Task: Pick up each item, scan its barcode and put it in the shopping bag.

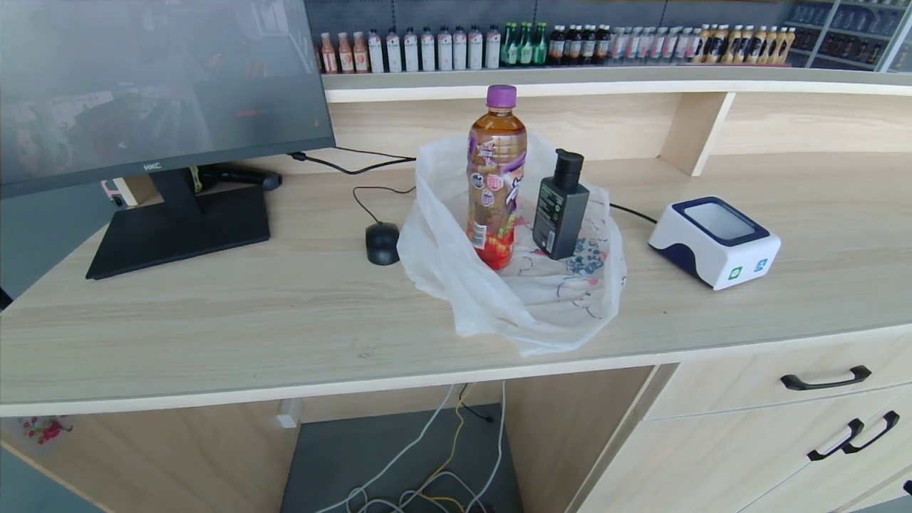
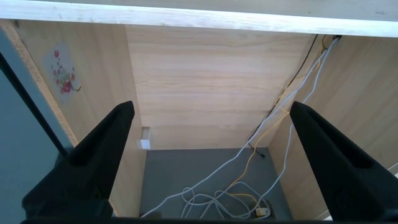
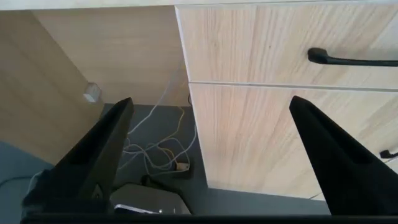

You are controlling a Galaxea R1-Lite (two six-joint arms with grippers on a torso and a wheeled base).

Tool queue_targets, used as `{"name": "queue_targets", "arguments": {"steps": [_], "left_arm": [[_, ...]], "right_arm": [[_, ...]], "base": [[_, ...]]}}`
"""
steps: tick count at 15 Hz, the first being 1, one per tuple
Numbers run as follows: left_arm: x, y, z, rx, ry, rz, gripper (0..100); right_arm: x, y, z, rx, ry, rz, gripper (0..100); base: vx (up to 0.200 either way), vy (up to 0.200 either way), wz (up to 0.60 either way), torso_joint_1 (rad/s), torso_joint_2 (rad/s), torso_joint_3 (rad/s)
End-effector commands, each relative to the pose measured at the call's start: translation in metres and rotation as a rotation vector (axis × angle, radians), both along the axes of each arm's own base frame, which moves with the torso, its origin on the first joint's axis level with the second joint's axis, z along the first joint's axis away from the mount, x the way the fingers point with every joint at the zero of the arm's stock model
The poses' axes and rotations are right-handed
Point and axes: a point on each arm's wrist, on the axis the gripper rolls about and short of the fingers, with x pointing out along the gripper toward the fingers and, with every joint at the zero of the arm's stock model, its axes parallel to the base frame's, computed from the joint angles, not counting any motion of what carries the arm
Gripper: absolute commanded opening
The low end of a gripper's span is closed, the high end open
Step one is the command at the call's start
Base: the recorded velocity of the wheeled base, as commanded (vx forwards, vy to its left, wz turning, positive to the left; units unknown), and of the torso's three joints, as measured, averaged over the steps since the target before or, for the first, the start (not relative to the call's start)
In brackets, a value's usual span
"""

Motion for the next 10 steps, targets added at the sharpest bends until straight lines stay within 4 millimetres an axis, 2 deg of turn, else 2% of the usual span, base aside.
{"name": "queue_targets", "arguments": {"steps": [1, 3, 4, 5, 7, 8, 10], "left_arm": [[0.0, 0.0, 0.0, -0.002, -0.001, 0.0, 100], [0.0, 0.0, 0.0, -0.003, -0.001, 0.0, 100], [0.0, 0.0, 0.0, -0.003, -0.001, 0.0, 100], [0.0, 0.0, 0.0, -0.003, -0.001, 0.0, 100], [0.0, 0.0, 0.0, -0.002, -0.001, 0.0, 100], [0.0, 0.0, 0.0, -0.002, -0.001, 0.0, 100], [0.0, 0.0, 0.0, -0.002, -0.001, 0.0, 100]], "right_arm": [[-0.0317, -0.0164, -0.0236, 0.01, -0.076, 0.023, 100], [-0.0331, -0.0169, -0.0224, 0.003, -0.087, 0.034, 100], [-0.0331, -0.0167, -0.0221, -0.029, -0.1, 0.088, 100], [-0.0342, -0.0172, -0.0227, -0.025, -0.125, 0.216, 100], [-0.0338, -0.0181, -0.0226, -0.006, -0.131, 0.265, 100], [-0.0336, -0.0181, -0.0227, 0.008, -0.118, 0.209, 100], [-0.0347, -0.0156, -0.0221, -0.033, -0.105, -0.058, 100]], "base": [[0.0, 0.0, 0.0, 0.0, 0.0, 0.0], [0.0, 0.0, 0.0, 0.0, 0.0, 0.0], [0.0, 0.0, 0.0, 0.0, 0.0, 0.0], [0.0, 0.0, 0.0, 0.0, 0.0, 0.0], [0.0, 0.0, 0.0, 0.0, 0.0, 0.0], [0.0, 0.0, 0.0, 0.0, 0.0, 0.0], [0.0, 0.0, 0.0, 0.0, 0.0, 0.0]]}}
